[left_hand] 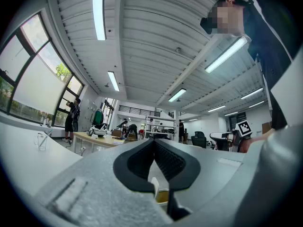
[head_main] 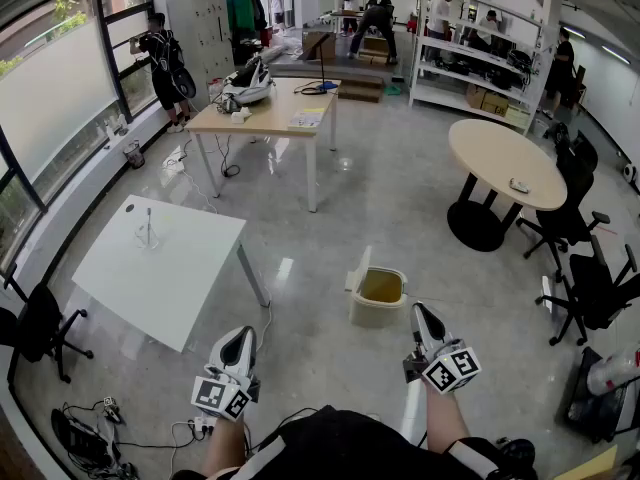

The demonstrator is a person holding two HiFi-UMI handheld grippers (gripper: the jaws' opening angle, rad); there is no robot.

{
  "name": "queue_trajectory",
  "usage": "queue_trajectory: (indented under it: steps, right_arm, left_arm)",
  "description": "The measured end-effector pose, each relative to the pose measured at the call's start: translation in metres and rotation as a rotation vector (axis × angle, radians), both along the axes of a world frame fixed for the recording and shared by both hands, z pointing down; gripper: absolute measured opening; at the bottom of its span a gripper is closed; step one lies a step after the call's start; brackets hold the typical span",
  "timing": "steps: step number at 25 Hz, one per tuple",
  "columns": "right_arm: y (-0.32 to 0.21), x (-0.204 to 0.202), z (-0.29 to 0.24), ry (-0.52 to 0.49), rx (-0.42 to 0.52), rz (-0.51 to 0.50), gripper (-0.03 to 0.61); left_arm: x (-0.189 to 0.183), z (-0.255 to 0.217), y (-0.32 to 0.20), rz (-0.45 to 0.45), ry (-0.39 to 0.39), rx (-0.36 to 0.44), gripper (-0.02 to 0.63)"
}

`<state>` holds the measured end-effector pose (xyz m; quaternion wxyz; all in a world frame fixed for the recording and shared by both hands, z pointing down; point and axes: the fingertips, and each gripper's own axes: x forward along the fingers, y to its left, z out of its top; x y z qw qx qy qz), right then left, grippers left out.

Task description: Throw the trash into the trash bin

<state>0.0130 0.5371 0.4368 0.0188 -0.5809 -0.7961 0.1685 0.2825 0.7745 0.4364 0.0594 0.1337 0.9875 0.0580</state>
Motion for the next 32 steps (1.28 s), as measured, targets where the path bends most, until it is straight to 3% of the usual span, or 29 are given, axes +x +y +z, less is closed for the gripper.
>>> queue_trajectory:
  steps: [10,22,27,32]
  right_arm:
    - [0.014,0.003,-0.001,-0.062,0.045,-0.022,0.005]
    - [0.009,0.022,0.005,0.016,0.039,-0.001,0.006]
    - [0.005,0.043,0.007,-0.021,0.090,0.068,0.006]
    - [-0.037,0.050,0.008,0.057,0.085,0.215,0.006]
  left_arm:
    - [-0.019,-0.006,0.002,0.013,-0.013,-0.014,0.000]
    - [0.001,0.020,0.004,0.043,-0.031,0.073,0.000]
    - [0.000,0.027,0.018,0.080,-0.044,0.103,0.000]
    - [-0.020,0.021,-0.004,0.196,-0.057,0.099,0.000]
